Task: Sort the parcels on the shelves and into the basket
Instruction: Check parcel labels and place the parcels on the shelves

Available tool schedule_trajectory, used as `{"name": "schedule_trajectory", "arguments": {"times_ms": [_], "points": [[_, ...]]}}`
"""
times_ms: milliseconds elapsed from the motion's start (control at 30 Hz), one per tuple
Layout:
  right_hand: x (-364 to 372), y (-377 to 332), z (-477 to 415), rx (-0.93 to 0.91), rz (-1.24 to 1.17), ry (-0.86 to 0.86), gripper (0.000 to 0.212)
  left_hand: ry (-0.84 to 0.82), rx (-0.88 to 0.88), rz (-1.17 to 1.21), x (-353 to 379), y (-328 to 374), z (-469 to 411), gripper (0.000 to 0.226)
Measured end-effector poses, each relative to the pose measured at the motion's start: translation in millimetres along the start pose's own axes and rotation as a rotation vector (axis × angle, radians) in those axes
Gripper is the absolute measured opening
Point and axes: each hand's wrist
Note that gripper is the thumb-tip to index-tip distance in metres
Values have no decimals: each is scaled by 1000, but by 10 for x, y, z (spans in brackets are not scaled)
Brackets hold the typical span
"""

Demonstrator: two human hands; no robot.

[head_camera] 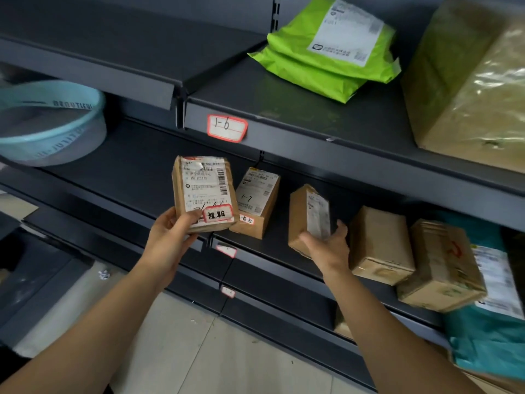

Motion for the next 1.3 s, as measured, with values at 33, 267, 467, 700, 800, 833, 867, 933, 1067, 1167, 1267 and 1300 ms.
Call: {"name": "schedule_trajectory", "arguments": {"times_ms": [33,267,467,700,800,833,867,933,1067,1167,1267,1300], "points": [[-3,-17,32,100,-142,-48,92,4,1,-7,-6,9,0,40],[45,24,75,252,-384,-137,88,-14,30,-23,-14,65,37,40],[24,14,205,-242,305,-121,84,-16,43,-6,78,55,136,21],[-618,128,84,-642,509,256,65,-138,112,-45,513,27,399,28],[-869,172,-131,-480,833,238,82,-165,109,-44,709,21,474,39],[-910,200,-185,-404,929,168,88,-177,105,-45,774,18,509,42],[-926,230,-218,-357,1009,94,92,-185,103,-49,833,14,544,40],[-893,269,-231,-353,1090,3,96,-203,103,-56,902,12,597,33],[-783,260,-158,-418,1062,-38,85,-214,76,-74,926,-7,616,37],[-779,283,-159,-406,902,-9,70,-202,61,-51,920,-7,621,35],[-786,322,-146,-353,711,1,67,-201,66,-51,888,-6,610,34],[-787,327,-131,-335,664,20,70,-203,68,-52,874,-4,606,35]]}}
Point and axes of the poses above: each hand's wrist, its own z-axis away from the middle knuckle, its own x-axis out of the palm, y = z × x, and after that the axes turned 14 degrees about y, right-handed
